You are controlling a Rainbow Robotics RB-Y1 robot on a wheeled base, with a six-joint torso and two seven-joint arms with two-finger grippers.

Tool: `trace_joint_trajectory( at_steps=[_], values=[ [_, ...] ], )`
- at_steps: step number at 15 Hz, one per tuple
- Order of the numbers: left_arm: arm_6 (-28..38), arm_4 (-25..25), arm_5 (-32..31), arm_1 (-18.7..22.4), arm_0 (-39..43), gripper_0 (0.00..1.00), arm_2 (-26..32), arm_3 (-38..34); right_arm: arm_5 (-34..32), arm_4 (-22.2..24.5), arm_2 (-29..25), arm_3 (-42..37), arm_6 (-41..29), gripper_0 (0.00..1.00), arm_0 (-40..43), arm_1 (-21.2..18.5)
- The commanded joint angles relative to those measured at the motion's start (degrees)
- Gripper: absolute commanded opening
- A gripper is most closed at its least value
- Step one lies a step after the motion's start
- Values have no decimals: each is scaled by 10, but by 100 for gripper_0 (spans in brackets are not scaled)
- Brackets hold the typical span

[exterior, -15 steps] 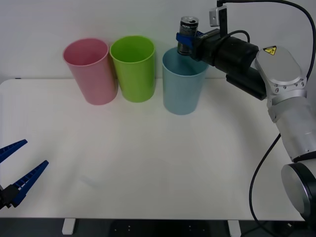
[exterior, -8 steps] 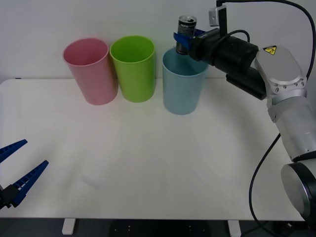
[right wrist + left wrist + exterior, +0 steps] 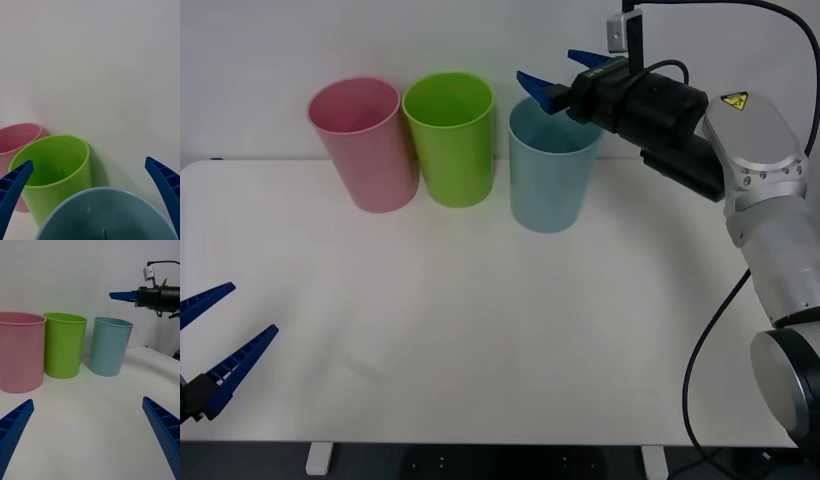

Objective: Grasp the object on the table and drop it into the matching bin: aluminum can to the light blue bin, PET bottle to the pink bin.

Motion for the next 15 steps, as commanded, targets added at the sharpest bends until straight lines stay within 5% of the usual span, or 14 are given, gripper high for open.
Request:
trace_joint_trajectory(
  at_steps=[1, 15],
  values=[
    [0, 0, 0, 0, 0, 100, 0, 0, -9, -9, -3, -19, 3, 100, 14, -3],
    [0, 0, 0, 0, 0, 100, 0, 0, -92, -74, -3, -290, 4, 100, 254, -79]
  ],
)
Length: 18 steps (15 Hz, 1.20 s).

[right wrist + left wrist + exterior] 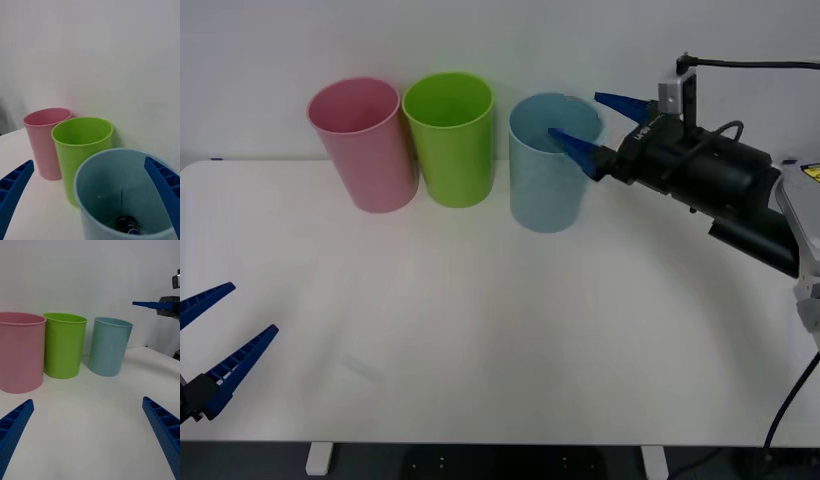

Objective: Grasp the object on the table and drop it into the matching bin: aluminum can to the light blue bin, PET bottle to the pink bin.

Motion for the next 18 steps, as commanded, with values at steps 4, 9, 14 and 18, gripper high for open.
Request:
trace_joint_trajectory(
  at_steps=[4, 9, 14, 18],
  values=[
    [0, 0, 0, 0, 0, 100, 0, 0, -66, -37, -19, -69, 27, 100, 95, -30],
    [0, 0, 0, 0, 0, 100, 0, 0, -149, -53, -68, -77, 153, 100, 159, -30],
    [0, 0, 0, 0, 0, 100, 0, 0, -183, -66, -95, -77, 213, 100, 229, -30],
    [0, 0, 0, 0, 0, 100, 0, 0, -196, -78, -114, -115, 208, 100, 303, -30]
  ],
)
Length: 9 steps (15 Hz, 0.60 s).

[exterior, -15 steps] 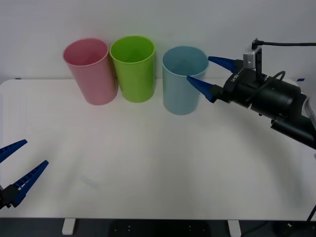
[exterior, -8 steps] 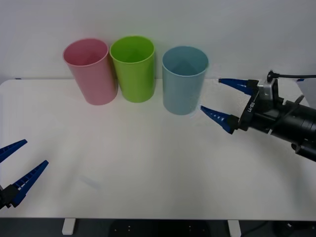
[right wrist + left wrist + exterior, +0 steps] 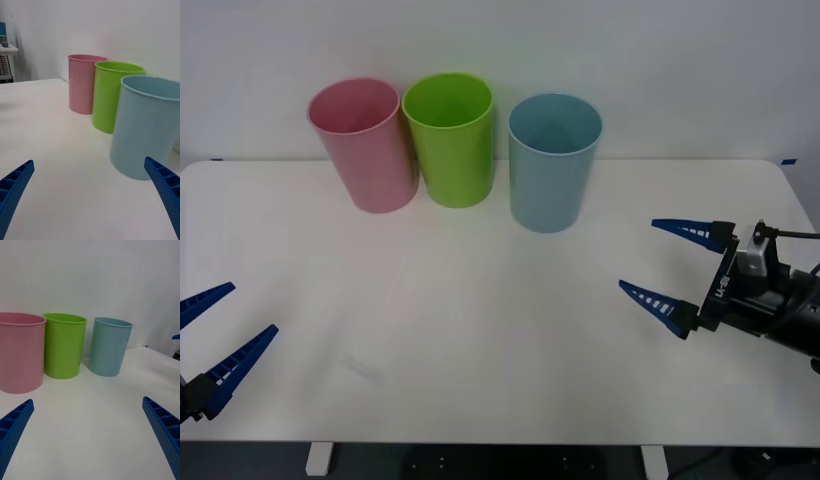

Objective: Grasp the object on the table and drop it into the matching bin: aluminum can to the light blue bin, PET bottle to the pink bin.

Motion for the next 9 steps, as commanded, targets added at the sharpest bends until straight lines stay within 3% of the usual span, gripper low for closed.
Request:
trace_joint_trajectory(
  at_steps=[1, 9],
  values=[
    [0, 0, 0, 0, 0, 100, 0, 0, -2, -16, -10, -33, -7, 100, 55, 0],
    [0, 0, 0, 0, 0, 100, 0, 0, -4, -47, -32, -81, -24, 100, 160, 0]
  ],
)
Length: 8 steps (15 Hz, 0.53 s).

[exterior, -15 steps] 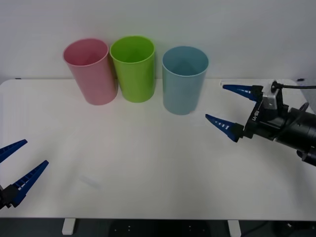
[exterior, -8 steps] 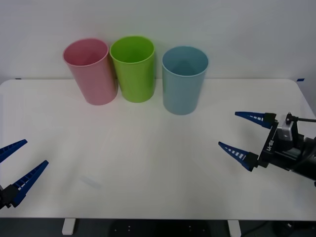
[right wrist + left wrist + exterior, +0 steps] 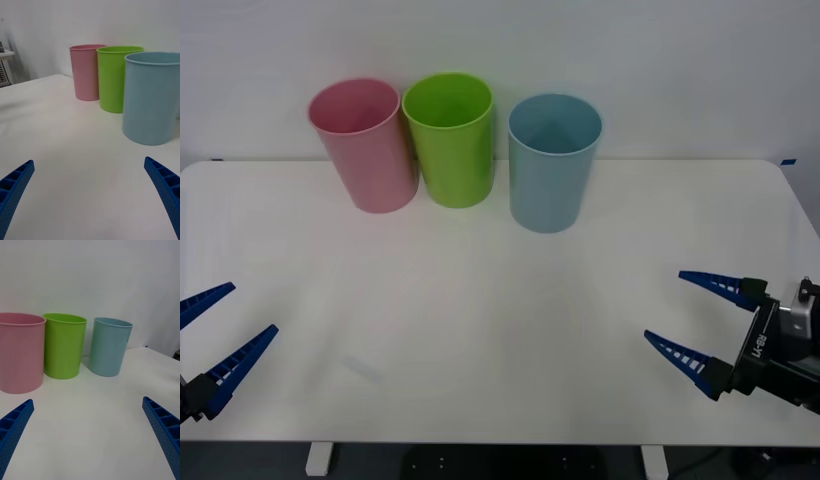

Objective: Grasp the object on the table and drop it into the matching bin: aluminum can to the light blue bin, PET bottle to the pink bin.

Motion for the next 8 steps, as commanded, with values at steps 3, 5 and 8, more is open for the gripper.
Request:
trace_joint_trajectory(
  at_steps=[3, 5, 8],
  values=[
    [0, 0, 0, 0, 0, 100, 0, 0, 0, -2, -11, -28, -6, 100, 48, 0],
    [0, 0, 0, 0, 0, 100, 0, 0, 0, -4, -11, -28, -6, 100, 58, 0],
    [0, 0, 0, 0, 0, 100, 0, 0, 0, -5, -12, -28, -4, 100, 70, 0]
  ],
)
